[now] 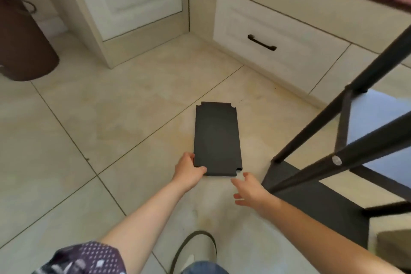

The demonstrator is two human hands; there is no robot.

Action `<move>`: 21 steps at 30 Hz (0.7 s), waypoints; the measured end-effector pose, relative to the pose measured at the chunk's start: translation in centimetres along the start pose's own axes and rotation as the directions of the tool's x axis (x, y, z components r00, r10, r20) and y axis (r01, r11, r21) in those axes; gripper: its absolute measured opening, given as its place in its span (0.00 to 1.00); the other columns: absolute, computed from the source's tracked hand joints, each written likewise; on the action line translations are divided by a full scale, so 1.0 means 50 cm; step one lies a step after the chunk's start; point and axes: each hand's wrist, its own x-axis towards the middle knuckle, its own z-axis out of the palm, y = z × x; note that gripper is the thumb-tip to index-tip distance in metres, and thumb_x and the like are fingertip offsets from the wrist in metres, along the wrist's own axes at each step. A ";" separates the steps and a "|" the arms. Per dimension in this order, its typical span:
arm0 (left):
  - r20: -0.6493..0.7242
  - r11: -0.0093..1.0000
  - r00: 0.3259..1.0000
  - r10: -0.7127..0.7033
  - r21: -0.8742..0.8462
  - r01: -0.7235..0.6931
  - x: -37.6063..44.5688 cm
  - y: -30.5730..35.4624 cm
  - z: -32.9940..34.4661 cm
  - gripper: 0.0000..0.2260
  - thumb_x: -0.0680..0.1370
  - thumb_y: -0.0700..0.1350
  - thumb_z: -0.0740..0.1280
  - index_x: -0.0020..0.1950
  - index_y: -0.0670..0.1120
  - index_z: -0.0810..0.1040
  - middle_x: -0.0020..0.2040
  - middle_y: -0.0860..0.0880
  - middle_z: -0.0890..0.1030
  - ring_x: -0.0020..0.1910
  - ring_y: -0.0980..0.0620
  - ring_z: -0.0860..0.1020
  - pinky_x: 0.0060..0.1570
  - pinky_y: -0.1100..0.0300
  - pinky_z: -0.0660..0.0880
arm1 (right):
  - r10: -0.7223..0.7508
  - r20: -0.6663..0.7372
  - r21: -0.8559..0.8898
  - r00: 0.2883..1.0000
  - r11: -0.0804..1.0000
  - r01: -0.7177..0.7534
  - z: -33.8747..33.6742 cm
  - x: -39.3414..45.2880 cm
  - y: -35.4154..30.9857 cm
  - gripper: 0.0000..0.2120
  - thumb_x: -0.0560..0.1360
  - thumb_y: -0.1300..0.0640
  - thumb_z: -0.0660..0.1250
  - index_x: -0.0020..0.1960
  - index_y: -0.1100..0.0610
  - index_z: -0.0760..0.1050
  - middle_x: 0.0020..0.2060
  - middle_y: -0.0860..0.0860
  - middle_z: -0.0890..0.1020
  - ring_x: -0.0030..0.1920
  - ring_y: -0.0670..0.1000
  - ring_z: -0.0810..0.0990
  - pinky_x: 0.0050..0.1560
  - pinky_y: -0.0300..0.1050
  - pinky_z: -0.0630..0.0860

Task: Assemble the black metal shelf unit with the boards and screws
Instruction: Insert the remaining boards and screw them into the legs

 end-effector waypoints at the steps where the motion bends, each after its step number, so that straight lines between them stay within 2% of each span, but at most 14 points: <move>1: 0.000 0.998 1.000 -0.021 -0.060 0.021 0.008 0.002 0.006 0.28 0.77 0.45 0.70 0.74 0.44 0.65 0.72 0.47 0.71 0.67 0.47 0.72 0.57 0.61 0.66 | 0.016 -0.026 0.019 1.000 1.000 -0.016 0.008 0.018 -0.005 0.26 0.82 0.53 0.60 0.75 0.58 0.55 0.45 0.50 0.71 0.55 0.56 0.79 0.45 0.46 0.80; 4: 0.030 0.981 0.996 -0.080 -0.175 0.084 0.035 0.011 0.025 0.32 0.76 0.45 0.71 0.77 0.46 0.60 0.73 0.48 0.70 0.70 0.46 0.70 0.61 0.59 0.67 | 0.055 -0.120 0.077 0.991 0.996 -0.046 0.022 0.066 -0.018 0.24 0.81 0.53 0.62 0.73 0.58 0.58 0.61 0.55 0.72 0.58 0.58 0.77 0.35 0.42 0.78; 6: 0.049 0.973 0.993 -0.108 -0.200 0.115 0.049 0.011 0.037 0.34 0.76 0.45 0.71 0.78 0.46 0.58 0.73 0.47 0.71 0.71 0.45 0.69 0.68 0.54 0.68 | 0.086 -0.158 0.089 0.984 0.993 -0.072 0.030 0.090 -0.019 0.20 0.80 0.53 0.63 0.69 0.59 0.63 0.65 0.57 0.70 0.59 0.58 0.76 0.32 0.41 0.77; 8: 0.077 0.959 0.988 -0.134 -0.243 0.149 0.058 0.012 0.047 0.37 0.76 0.45 0.71 0.80 0.46 0.55 0.73 0.47 0.70 0.72 0.45 0.69 0.72 0.49 0.67 | 0.101 -0.183 0.098 0.978 0.992 -0.084 0.038 0.103 -0.018 0.18 0.80 0.54 0.64 0.66 0.59 0.67 0.65 0.58 0.70 0.58 0.58 0.76 0.32 0.42 0.76; 11: 0.088 0.935 0.984 -0.155 -0.308 0.175 0.066 0.019 0.054 0.39 0.76 0.45 0.72 0.80 0.46 0.53 0.75 0.47 0.69 0.72 0.46 0.69 0.71 0.51 0.66 | 0.097 -0.191 0.133 0.977 0.988 -0.072 0.042 0.106 -0.020 0.18 0.78 0.54 0.66 0.64 0.58 0.68 0.64 0.59 0.71 0.56 0.59 0.77 0.37 0.44 0.78; 14: 0.040 0.918 0.983 -0.182 -0.352 0.184 0.069 0.024 0.042 0.36 0.76 0.44 0.72 0.79 0.46 0.56 0.74 0.45 0.66 0.65 0.46 0.71 0.68 0.50 0.69 | 0.119 -0.179 0.278 0.977 0.958 -0.065 0.039 0.102 -0.021 0.20 0.77 0.54 0.70 0.62 0.59 0.64 0.60 0.58 0.74 0.48 0.56 0.78 0.45 0.47 0.81; 18: -0.002 0.876 0.976 -0.217 -0.441 0.193 0.062 0.013 0.017 0.30 0.77 0.42 0.69 0.76 0.48 0.60 0.71 0.44 0.68 0.58 0.47 0.72 0.56 0.53 0.70 | 0.166 -0.139 0.569 0.976 0.820 -0.058 0.038 0.086 -0.029 0.21 0.76 0.61 0.71 0.60 0.56 0.61 0.53 0.58 0.77 0.42 0.55 0.83 0.34 0.45 0.81; 21: -0.040 0.800 0.962 -0.272 -0.564 0.203 0.064 0.009 0.000 0.23 0.78 0.40 0.68 0.71 0.44 0.65 0.61 0.42 0.75 0.53 0.46 0.76 0.60 0.49 0.76 | 0.143 -0.088 0.698 0.986 0.715 -0.042 0.041 0.067 -0.043 0.22 0.76 0.67 0.69 0.63 0.56 0.61 0.52 0.61 0.78 0.41 0.58 0.85 0.42 0.51 0.83</move>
